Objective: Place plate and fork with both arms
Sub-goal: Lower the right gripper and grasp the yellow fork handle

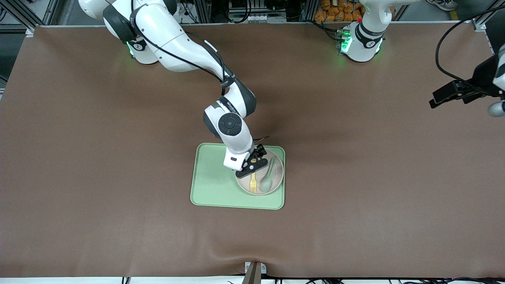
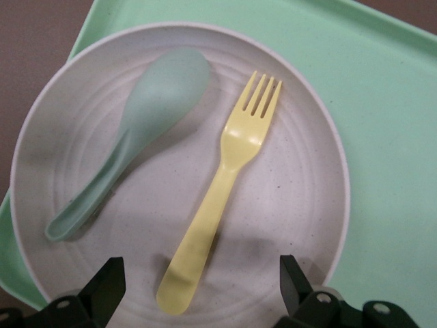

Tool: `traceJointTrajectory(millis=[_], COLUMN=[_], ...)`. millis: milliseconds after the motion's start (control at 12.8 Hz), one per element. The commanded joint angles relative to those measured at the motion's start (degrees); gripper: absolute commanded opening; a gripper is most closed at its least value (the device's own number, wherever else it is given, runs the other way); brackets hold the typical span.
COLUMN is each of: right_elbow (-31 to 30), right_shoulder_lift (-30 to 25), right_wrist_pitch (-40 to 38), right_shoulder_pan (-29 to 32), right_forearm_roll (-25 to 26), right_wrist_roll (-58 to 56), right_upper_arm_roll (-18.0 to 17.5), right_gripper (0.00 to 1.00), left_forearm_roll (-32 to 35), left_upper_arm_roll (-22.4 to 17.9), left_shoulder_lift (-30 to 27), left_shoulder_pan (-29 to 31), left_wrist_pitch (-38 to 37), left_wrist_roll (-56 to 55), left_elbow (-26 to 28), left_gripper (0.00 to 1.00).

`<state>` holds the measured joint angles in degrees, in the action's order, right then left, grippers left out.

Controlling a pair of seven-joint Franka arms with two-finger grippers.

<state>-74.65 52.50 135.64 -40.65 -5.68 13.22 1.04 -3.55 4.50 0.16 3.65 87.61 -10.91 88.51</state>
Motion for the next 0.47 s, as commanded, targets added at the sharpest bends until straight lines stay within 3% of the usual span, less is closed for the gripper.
traceJointTrajectory(millis=[0,391], right_elbow=[2.4,2.3], right_shoulder_lift=[2.0,2.6], right_wrist_pitch=[1.5,1.7], right_shoulder_pan=[-1.1,-1.5], right_forearm_roll=[-0.6,-0.6], right_wrist_roll=[2.5,3.2], right_upper_arm_roll=[0.4,0.4], right_gripper=[1.00,1.00], left_forearm_roll=[-0.1,5.6], left_upper_arm_roll=[0.3,0.9], left_shoulder_lift=[-1.0,-1.1], left_shoulder_pan=[0.0,-0.3], left_wrist_pitch=[0.5,-0.1], left_wrist_roll=[0.4,0.4], left_elbow=[0.1,-0.3], left_gripper=[1.00,1.00])
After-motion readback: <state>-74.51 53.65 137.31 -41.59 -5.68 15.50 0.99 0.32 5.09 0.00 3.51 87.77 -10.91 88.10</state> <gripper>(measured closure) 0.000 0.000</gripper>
